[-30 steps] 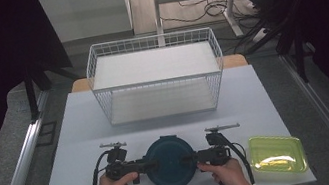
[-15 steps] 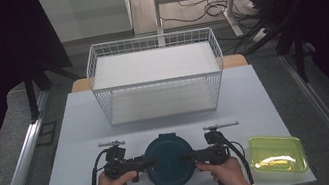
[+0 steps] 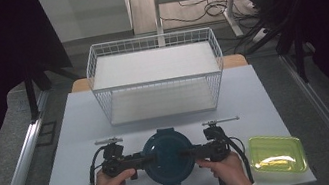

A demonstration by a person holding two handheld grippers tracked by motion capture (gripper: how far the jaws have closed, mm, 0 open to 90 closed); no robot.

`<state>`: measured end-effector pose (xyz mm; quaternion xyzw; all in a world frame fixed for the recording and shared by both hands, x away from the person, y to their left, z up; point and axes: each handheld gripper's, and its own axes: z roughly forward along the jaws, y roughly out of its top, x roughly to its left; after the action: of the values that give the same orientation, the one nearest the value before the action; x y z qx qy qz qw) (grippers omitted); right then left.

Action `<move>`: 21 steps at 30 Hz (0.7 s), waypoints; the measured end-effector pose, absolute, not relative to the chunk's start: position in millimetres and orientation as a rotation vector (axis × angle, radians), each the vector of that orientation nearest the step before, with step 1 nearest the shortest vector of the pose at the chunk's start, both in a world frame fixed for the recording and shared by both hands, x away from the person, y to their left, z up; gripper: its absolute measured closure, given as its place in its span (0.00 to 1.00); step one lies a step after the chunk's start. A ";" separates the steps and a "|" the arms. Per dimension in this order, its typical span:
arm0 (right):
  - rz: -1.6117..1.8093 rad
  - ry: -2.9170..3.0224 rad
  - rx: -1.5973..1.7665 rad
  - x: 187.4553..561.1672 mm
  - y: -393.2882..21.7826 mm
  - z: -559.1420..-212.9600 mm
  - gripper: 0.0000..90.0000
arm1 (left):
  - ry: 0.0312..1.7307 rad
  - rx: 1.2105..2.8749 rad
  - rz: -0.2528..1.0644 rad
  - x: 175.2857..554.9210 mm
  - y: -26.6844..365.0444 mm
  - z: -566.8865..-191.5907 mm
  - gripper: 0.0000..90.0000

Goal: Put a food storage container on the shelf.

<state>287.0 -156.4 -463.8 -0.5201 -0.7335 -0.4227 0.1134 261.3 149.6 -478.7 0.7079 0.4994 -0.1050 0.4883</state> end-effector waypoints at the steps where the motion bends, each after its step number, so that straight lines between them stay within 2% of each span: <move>1: -1.243 -2.151 -1.524 287.0 -156.2 -462.7 0.36 | 1.212 1.718 -0.251 261.2 149.6 -476.9 0.44; 21: -1.329 -2.203 -1.531 291.9 -158.7 -416.0 0.35 | 1.138 1.704 -0.200 273.8 146.9 -435.0 0.45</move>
<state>291.9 -158.7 -416.0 -0.5098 -0.7339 -0.4428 0.0736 273.8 146.9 -435.0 0.7092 0.4736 -0.0833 0.5155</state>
